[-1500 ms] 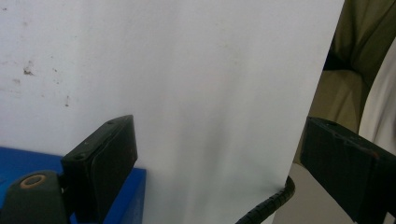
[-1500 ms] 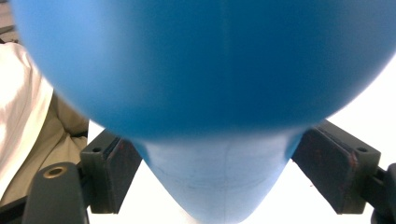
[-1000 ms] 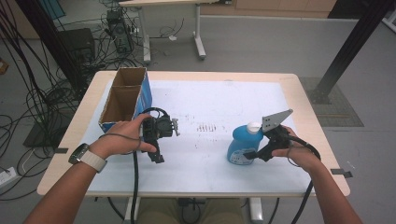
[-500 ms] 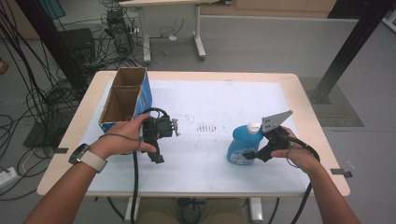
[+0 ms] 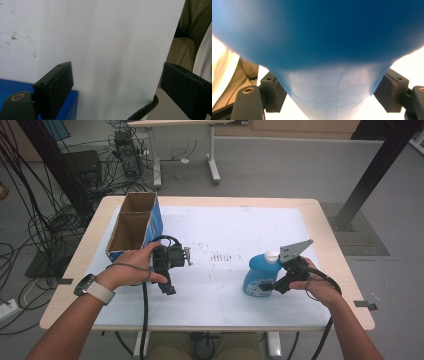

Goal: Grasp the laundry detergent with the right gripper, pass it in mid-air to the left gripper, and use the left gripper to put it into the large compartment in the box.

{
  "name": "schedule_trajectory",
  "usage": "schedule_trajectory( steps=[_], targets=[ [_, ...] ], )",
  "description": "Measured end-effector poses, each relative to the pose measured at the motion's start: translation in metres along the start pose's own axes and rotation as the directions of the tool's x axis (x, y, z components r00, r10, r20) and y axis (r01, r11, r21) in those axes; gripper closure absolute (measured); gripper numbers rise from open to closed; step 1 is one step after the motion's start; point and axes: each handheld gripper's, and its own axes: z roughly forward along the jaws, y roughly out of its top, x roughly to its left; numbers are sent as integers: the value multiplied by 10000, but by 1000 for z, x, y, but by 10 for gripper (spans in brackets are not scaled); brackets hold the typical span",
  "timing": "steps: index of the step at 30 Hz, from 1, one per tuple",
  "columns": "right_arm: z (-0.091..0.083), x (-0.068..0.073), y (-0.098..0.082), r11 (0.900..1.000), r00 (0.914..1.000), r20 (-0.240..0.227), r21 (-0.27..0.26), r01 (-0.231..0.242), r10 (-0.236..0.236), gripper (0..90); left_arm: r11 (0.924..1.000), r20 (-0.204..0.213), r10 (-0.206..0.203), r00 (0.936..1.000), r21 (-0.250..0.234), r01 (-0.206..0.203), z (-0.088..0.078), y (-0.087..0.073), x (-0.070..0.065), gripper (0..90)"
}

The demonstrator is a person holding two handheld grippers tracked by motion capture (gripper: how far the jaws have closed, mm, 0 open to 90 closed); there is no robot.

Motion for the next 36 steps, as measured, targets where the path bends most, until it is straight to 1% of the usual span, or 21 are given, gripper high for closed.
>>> schedule_trajectory(
  steps=[4,16,24,28,31,36],
  targets=[
    [0,0,-1,10000,10000,-6,-97,-15,15,239,10000,-8,-4,10000,1,4,0,-1,0,115],
    [1,0,-2,9999,10000,-1,-157,-7,7,249,10000,-10,-41,10000,-41,41,1,-1,0,115],
    [1,-1,-3,9996,10000,-12,-290,-33,32,274,9999,4,-109,9999,-93,109,1,-1,0,115],
    [3,-1,-4,9995,10000,-50,-312,-37,35,277,10000,-1,-54,10000,-41,54,1,-1,1,115],
    [3,-1,-4,9994,10000,-63,-339,-54,52,280,9999,-7,-123,9999,-112,123,1,-1,1,115],
    [4,-1,-4,9993,10000,-70,-377,-18,15,282,10000,-13,-61,10000,-75,61,1,-1,1,115]
  ],
)
